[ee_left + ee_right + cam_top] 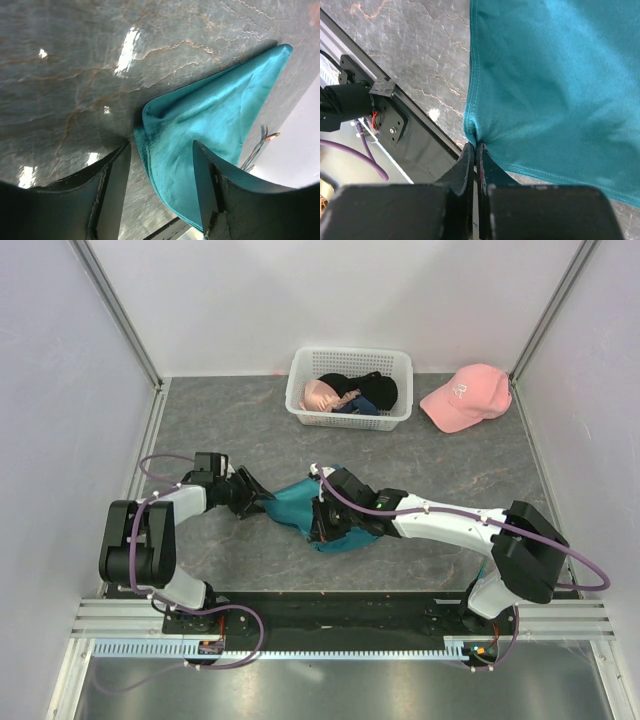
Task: Fold the napkin into a case and place the utensils inside
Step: Pick up the lower triangle-folded napkin from the center of the board, then fold the lower triangle-folded napkin at the center of the board.
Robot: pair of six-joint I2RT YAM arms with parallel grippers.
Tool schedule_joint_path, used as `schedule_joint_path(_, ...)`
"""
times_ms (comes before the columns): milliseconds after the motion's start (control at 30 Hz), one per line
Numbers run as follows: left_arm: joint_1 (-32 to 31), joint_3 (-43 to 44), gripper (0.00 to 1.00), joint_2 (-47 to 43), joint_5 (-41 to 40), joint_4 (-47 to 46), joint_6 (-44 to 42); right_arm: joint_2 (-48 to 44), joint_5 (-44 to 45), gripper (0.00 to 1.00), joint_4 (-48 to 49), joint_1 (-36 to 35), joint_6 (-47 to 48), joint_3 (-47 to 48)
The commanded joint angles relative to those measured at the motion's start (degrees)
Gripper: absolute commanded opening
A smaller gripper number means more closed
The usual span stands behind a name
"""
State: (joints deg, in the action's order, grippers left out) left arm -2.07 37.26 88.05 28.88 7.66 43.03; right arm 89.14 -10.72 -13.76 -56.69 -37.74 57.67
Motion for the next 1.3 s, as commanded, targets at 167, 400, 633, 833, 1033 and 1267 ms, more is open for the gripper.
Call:
schedule_joint_path(167,-0.39,1.24,0.55,3.27,-3.22,-1.33,0.74,-3.71,-2.02,0.0,2.6,1.67,-0.85,-1.68)
schedule_joint_path(400,-0.48,2.21,0.46,3.62,-3.66,-1.42,0.48,-4.15,-3.16,0.0,3.04,2.19,-1.02,-1.95)
schedule_joint_path(633,-0.57,4.14,0.22,1.26,-6.64,1.03,-1.1,-4.33,-6.15,0.0,5.14,2.02,-1.38,-5.02)
schedule_joint_path(833,-0.48,6.33,0.02,-4.19,-13.13,10.33,-5.05,-3.19,-7.47,0.0,7.59,-1.76,-1.37,-8.71)
schedule_joint_path(1033,-0.75,7.31,0.02,-10.35,-19.37,16.5,-8.48,-2.05,-13.44,0.0,20.23,-3.69,-7.78,-15.82)
schedule_joint_path(1267,-7.86,11.08,0.02,-10.45,-32.74,21.16,-6.82,-4.24,-18.63,0.0,30.27,-1.07,-12.97,-22.42)
